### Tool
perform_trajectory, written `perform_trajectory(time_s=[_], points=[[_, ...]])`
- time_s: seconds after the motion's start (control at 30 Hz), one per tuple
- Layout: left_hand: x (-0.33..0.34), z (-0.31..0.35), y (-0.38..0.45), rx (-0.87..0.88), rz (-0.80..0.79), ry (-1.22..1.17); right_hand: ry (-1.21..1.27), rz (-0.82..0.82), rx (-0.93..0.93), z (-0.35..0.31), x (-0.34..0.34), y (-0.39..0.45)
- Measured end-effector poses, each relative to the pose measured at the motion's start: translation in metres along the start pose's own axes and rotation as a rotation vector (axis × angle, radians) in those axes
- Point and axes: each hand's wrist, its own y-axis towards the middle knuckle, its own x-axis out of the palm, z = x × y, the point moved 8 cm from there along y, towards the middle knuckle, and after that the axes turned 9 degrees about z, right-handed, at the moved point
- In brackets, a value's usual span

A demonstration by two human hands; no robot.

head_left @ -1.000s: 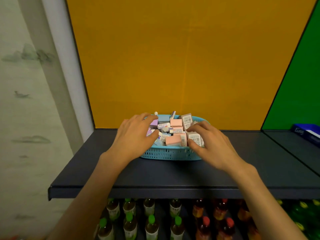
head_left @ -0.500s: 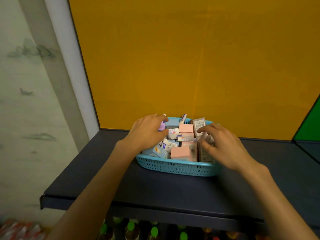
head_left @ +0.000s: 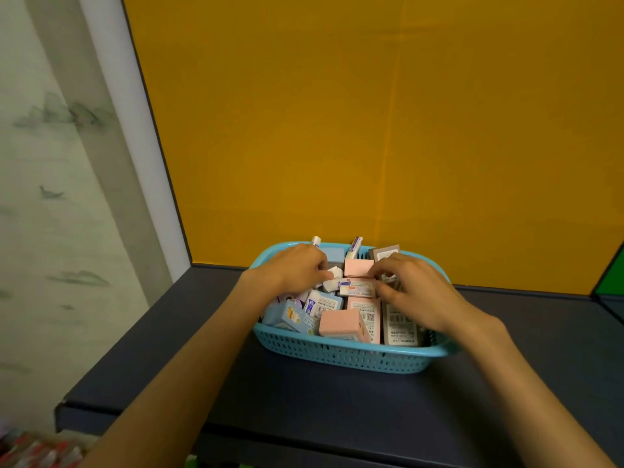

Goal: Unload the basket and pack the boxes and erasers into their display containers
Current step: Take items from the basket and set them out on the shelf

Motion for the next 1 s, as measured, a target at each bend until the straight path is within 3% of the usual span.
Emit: perform_trajectory(time_s=[0.2, 0.57, 0.8, 1.0], points=[[0.001, 0.0, 0.004, 0.035, -0.03, -0.145, 0.055, -0.056, 0.006, 0.001, 0.016, 0.009], [-0.067, 0.003, -0.031, 0.046, 0.311, -0.371, 0.03, -0.163, 0.034, -0.009, 0.033, 0.02], [-0.077, 0.007, -0.053, 0.073, 0.355, -0.419, 0.042, 0.018, 0.072, -0.017, 0.009, 0.004], [-0.068, 0.05, -0.059, 0.188, 0.339, -0.474, -0.053, 0.142, 0.115, -0.008, -0.035, -0.03]])
